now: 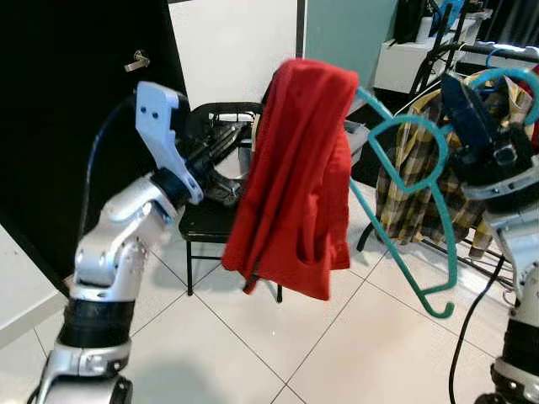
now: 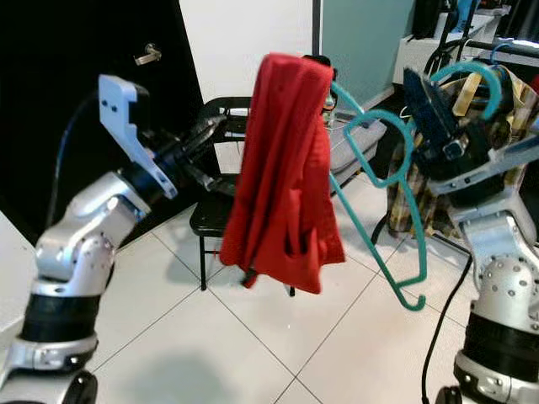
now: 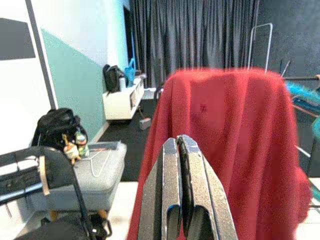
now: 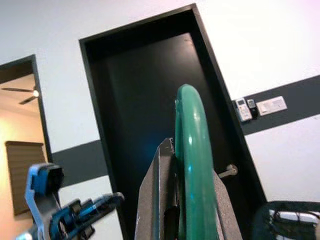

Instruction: Hang hanger

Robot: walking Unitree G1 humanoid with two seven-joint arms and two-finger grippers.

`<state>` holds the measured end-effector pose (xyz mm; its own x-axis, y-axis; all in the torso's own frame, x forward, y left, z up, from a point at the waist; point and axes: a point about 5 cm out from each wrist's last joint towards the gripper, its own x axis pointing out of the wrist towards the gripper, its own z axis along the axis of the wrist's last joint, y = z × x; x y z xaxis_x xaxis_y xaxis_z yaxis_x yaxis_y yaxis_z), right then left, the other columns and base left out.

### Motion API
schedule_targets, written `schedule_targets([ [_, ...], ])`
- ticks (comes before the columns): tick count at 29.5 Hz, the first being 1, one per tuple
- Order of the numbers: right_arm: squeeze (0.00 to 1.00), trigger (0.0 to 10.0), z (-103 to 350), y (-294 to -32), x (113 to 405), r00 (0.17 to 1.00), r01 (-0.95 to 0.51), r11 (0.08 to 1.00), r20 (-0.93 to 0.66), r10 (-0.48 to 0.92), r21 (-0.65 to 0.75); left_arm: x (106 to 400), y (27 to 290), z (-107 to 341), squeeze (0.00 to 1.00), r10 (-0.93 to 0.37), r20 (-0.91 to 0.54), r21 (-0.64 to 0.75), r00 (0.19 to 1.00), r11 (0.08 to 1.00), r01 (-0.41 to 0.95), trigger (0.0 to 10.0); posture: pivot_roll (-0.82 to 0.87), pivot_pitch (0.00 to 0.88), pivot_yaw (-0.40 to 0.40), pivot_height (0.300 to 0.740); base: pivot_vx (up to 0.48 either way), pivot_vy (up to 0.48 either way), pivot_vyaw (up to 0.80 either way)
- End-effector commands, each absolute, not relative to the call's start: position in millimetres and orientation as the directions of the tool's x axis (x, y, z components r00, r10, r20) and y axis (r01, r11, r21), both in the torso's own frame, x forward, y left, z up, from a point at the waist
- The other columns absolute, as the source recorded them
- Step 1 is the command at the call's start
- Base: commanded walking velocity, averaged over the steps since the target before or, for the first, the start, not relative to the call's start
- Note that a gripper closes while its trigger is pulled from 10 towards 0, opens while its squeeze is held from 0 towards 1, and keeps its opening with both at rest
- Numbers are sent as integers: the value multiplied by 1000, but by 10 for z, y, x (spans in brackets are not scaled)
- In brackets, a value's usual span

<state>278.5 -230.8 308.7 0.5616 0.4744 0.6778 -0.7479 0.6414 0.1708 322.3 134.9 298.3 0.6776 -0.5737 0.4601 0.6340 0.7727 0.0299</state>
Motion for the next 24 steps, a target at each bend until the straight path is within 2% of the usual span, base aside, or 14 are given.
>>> schedule_targets([
  [1,0,10000,3166,-2291,2730,526,-756,642,705,477,130,3239,1362,2988,0,-578,465,6,671,760,650,0,-108,0,68,740,0,0,0],
  [2,0,10000,3163,-2287,2723,526,-755,643,704,477,129,3226,1300,2958,0,-602,455,-21,656,730,684,0,-112,0,72,740,0,0,0],
  [3,0,10000,3162,-2285,2720,526,-755,643,704,477,129,3214,1256,2935,0,-620,446,-39,645,707,706,7098,-112,0,72,740,0,0,0],
  [5,0,10000,3163,-2282,2713,525,-754,644,705,476,128,3145,1118,2801,0,-695,389,-63,605,635,770,7098,-112,0,74,740,0,0,0],
  [6,0,10000,3166,-2274,2720,525,-754,644,707,475,127,3090,1032,2668,1000,-736,344,-77,583,596,799,10000,-110,0,75,740,0,0,0],
  [12,0,10000,3183,-2244,2766,522,-756,642,711,472,129,2928,864,2366,1000,-813,249,-119,526,514,850,10000,-96,0,68,740,0,0,0],
  [24,0,10000,3215,-2157,2834,496,-782,609,720,485,129,2853,754,2145,1000,-785,187,-161,591,569,806,10000,-82,0,51,740,0,0,0],
])
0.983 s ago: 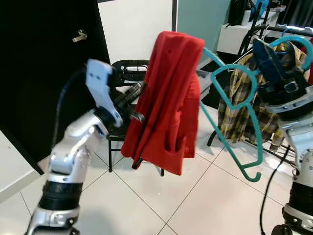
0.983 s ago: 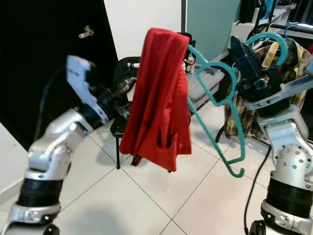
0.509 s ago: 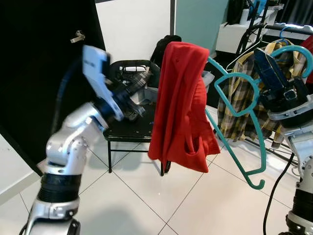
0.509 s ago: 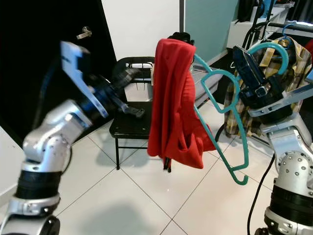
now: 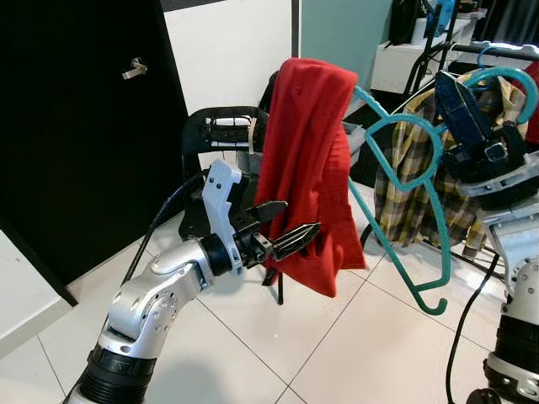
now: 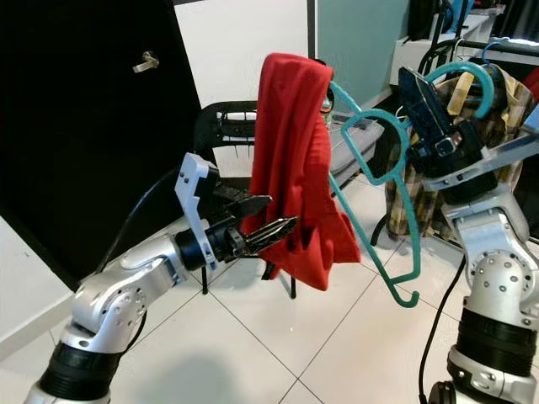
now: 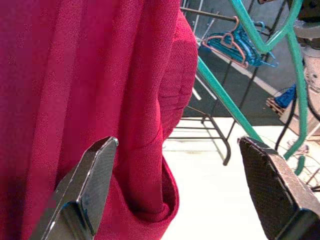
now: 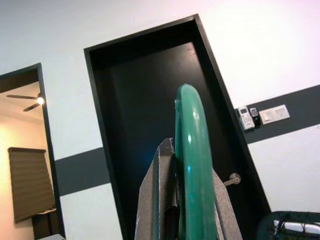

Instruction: Hang hanger

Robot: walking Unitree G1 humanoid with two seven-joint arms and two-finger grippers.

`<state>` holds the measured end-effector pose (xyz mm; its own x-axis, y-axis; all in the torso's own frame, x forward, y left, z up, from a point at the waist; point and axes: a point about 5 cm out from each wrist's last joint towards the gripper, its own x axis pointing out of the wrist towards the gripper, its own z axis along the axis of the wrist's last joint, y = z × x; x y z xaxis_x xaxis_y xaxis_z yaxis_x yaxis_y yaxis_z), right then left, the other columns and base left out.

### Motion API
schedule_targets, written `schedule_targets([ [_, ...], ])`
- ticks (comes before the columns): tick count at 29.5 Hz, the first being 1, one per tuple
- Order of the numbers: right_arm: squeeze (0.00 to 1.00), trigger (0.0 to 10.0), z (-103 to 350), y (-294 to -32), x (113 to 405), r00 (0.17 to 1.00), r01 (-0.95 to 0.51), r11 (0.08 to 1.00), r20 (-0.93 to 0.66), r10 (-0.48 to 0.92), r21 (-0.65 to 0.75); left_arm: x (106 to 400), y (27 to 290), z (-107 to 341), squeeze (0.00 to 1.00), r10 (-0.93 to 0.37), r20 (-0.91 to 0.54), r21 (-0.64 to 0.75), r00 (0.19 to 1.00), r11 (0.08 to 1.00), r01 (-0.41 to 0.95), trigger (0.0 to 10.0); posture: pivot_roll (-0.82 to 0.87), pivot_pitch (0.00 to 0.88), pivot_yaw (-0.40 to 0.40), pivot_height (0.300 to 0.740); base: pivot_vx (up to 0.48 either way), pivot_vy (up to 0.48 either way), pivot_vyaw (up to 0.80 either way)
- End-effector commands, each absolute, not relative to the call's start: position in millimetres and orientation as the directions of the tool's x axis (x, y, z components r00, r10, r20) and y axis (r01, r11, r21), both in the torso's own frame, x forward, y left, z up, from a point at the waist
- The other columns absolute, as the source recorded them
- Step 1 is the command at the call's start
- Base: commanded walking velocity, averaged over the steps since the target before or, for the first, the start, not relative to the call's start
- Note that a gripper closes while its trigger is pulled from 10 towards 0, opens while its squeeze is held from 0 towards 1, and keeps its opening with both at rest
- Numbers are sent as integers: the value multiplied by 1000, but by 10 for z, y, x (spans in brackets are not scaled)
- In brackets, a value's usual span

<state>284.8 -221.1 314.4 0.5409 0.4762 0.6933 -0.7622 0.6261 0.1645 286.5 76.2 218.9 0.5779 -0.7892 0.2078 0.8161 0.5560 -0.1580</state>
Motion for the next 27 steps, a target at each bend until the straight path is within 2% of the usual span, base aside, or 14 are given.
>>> schedule_targets([
  [1,0,10000,3215,-2157,2834,496,-782,609,720,485,129,2853,754,2145,1000,-785,187,-161,591,569,806,10000,-82,0,51,740,0,0,0],
  [8,0,10000,3210,-2128,2829,488,-792,597,720,493,129,2901,708,2082,1000,-757,152,-150,635,617,772,10000,-85,0,48,740,0,0,0],
  [11,0,10000,3210,-2106,2812,480,-801,586,721,499,127,2999,615,2066,1000,-688,143,-172,712,691,702,10000,-89,0,45,740,0,0,0],
  [12,0,10000,3215,-2094,2806,475,-805,580,723,502,126,3036,550,2063,0,-657,135,-172,741,721,671,10000,-91,0,44,740,0,0,0],
  [22,0,10000,3244,-2049,2800,455,-820,559,731,509,121,3168,404,2088,0,-545,131,-214,828,800,560,10000,-97,0,44,740,0,0,0],
  [23,0,10000,3247,-2036,2802,453,-822,556,731,511,120,3191,371,2114,0,-529,143,-218,836,807,549,0,-100,0,46,740,0,0,0],
  [27,0,10000,3250,-2025,2803,451,-823,555,731,512,119,3199,311,2144,0,-537,159,-210,828,802,560,0,-106,0,50,740,0,0,0],
])
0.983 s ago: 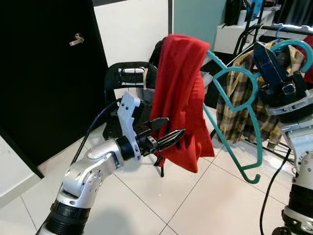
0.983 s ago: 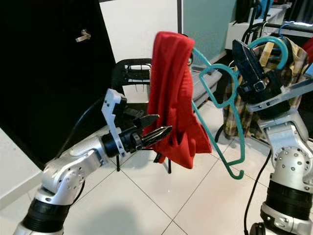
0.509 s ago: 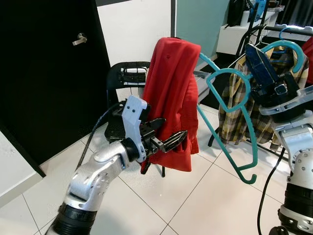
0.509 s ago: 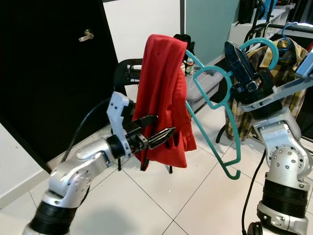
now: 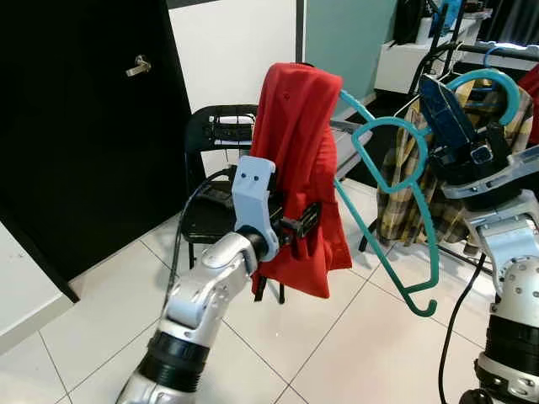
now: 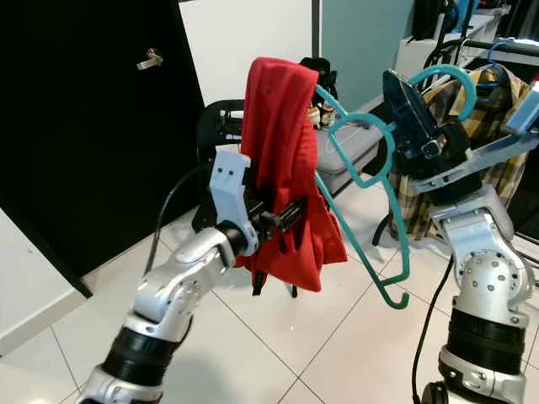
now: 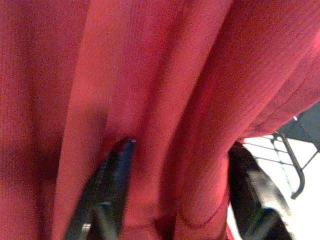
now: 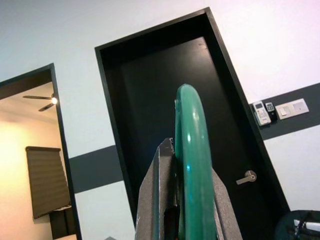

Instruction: Hang hanger

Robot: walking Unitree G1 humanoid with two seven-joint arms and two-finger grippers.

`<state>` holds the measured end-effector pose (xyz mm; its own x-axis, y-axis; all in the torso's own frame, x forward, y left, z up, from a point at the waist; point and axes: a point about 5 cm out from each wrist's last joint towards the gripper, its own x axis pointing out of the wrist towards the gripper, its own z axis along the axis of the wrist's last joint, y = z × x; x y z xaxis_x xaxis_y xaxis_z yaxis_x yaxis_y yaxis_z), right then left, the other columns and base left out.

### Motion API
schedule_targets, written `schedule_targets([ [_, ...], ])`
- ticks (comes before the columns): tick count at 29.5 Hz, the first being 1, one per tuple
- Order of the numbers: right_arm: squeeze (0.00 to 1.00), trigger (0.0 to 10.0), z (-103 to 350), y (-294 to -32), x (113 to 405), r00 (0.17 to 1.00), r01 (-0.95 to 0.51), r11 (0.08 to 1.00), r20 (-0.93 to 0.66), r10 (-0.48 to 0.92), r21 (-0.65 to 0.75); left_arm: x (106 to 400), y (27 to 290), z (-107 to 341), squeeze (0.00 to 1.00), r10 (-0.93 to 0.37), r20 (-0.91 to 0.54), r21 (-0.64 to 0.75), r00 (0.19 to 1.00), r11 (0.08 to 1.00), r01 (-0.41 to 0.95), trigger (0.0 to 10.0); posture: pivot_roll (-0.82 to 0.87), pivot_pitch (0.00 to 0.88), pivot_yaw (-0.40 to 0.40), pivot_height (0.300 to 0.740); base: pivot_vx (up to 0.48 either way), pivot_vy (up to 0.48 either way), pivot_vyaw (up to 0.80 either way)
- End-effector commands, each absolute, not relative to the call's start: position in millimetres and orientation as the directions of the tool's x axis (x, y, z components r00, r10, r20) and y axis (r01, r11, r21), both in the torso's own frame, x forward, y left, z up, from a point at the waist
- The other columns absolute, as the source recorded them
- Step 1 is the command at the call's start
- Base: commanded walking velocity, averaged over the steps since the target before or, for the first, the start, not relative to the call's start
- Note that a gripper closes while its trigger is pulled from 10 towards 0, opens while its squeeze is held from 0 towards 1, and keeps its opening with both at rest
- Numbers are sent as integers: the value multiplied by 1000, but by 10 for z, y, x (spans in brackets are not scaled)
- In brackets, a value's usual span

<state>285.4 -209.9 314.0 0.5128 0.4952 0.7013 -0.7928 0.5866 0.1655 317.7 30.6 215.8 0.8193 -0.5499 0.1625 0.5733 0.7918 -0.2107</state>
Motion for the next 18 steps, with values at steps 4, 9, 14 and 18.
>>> schedule_targets([
  [4,0,10000,3252,-2027,2800,452,-822,557,732,510,119,3198,304,2140,0,-537,159,-201,828,804,560,0,-107,0,51,740,0,0,0],
  [9,0,10000,3251,-2036,2797,457,-816,565,731,507,118,3227,399,2149,0,-518,165,-186,839,819,543,0,-103,0,52,740,0,0,0],
  [14,0,10000,3241,-2091,2792,474,-801,588,721,504,116,3260,600,2253,0,-535,189,-137,823,816,562,0,-96,0,48,740,0,0,0],
  [18,0,10000,3239,-2134,2787,485,-790,602,717,502,113,3251,676,2331,0,-571,213,-111,793,792,600,0,-92,0,48,740,0,0,0],
])
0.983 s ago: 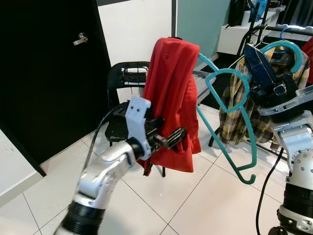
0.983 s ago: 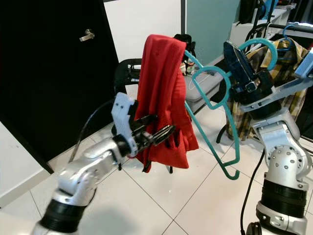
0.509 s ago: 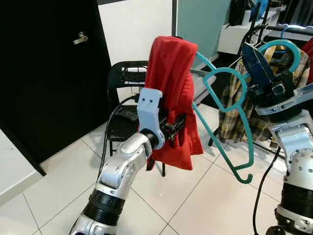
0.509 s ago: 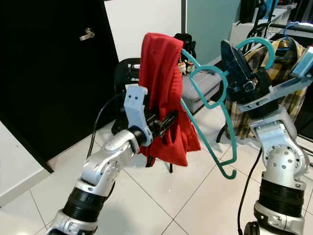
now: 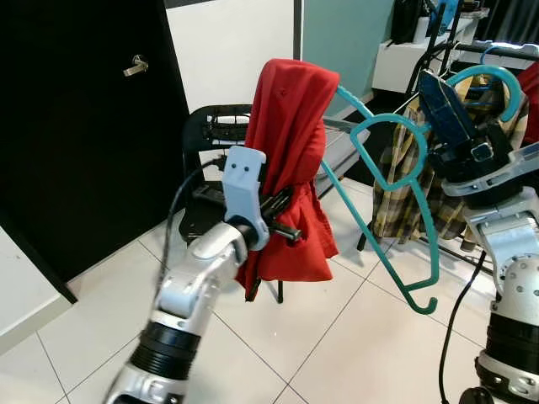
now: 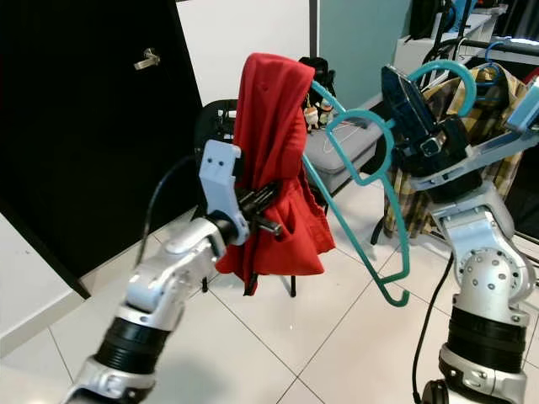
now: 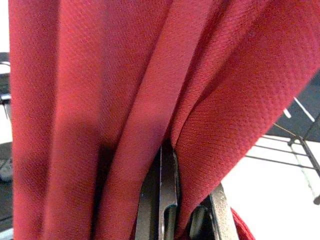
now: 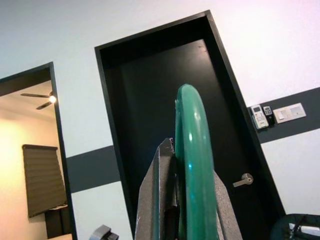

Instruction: Hang hanger

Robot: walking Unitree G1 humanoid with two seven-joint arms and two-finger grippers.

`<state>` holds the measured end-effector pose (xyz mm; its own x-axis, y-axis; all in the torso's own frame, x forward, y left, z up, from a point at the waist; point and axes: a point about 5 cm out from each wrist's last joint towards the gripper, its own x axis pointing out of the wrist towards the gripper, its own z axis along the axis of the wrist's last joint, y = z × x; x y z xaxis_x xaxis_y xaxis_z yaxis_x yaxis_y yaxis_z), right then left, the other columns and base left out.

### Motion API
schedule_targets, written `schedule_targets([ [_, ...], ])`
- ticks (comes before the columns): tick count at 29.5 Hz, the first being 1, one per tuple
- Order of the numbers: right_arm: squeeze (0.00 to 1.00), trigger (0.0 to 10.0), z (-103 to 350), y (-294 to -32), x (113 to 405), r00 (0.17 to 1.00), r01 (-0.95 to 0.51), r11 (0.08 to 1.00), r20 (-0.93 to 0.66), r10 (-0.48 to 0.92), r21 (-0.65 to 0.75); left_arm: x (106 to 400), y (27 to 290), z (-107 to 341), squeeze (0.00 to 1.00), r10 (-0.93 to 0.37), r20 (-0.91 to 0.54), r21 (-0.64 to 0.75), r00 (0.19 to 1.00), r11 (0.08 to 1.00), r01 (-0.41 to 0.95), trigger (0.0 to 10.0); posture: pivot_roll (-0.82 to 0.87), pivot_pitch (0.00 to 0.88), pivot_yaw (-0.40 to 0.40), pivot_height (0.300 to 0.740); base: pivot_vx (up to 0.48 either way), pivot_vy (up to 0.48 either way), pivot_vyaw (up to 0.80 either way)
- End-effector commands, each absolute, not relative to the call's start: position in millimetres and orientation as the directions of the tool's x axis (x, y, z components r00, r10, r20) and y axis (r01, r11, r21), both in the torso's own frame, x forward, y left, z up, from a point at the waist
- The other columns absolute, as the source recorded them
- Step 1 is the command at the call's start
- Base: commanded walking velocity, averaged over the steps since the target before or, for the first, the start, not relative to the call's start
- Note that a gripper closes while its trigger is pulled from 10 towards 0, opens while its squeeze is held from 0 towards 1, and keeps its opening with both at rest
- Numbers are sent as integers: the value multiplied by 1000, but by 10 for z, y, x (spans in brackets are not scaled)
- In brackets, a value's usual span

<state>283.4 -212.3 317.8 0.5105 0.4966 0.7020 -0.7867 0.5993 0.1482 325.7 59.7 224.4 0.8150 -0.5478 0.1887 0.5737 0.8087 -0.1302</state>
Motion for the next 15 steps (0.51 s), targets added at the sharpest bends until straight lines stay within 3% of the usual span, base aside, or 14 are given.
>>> schedule_targets([
  [1,0,10000,3239,-2134,2787,485,-790,602,717,502,113,3251,676,2331,0,-571,213,-111,793,792,600,0,-92,0,48,740,0,0,0],
  [6,0,10000,3231,-2200,2776,502,-773,625,706,500,108,3235,809,2506,0,-623,262,-45,737,755,654,0,-85,0,45,740,0,0,0],
  [7,0,10000,3195,-2252,2766,527,-753,650,685,503,103,3234,981,2750,0,-664,312,49,680,726,686,0,-83,0,46,740,0,0,0],
  [8,0,10000,3195,-2252,2766,527,-753,650,685,503,103,3234,981,2750,0,-664,312,49,680,726,686,0,-83,0,46,740,0,0,0],
  [9,0,10000,3123,-2265,2764,556,-736,670,651,516,98,3228,1141,3007,0,-705,341,158,621,695,702,0,-89,0,51,740,0,0,0],
  [15,0,10000,2954,-2241,2774,615,-706,702,573,542,93,3201,1371,3390,0,-763,354,323,541,642,695,0,-92,0,58,740,0,0,0],
])
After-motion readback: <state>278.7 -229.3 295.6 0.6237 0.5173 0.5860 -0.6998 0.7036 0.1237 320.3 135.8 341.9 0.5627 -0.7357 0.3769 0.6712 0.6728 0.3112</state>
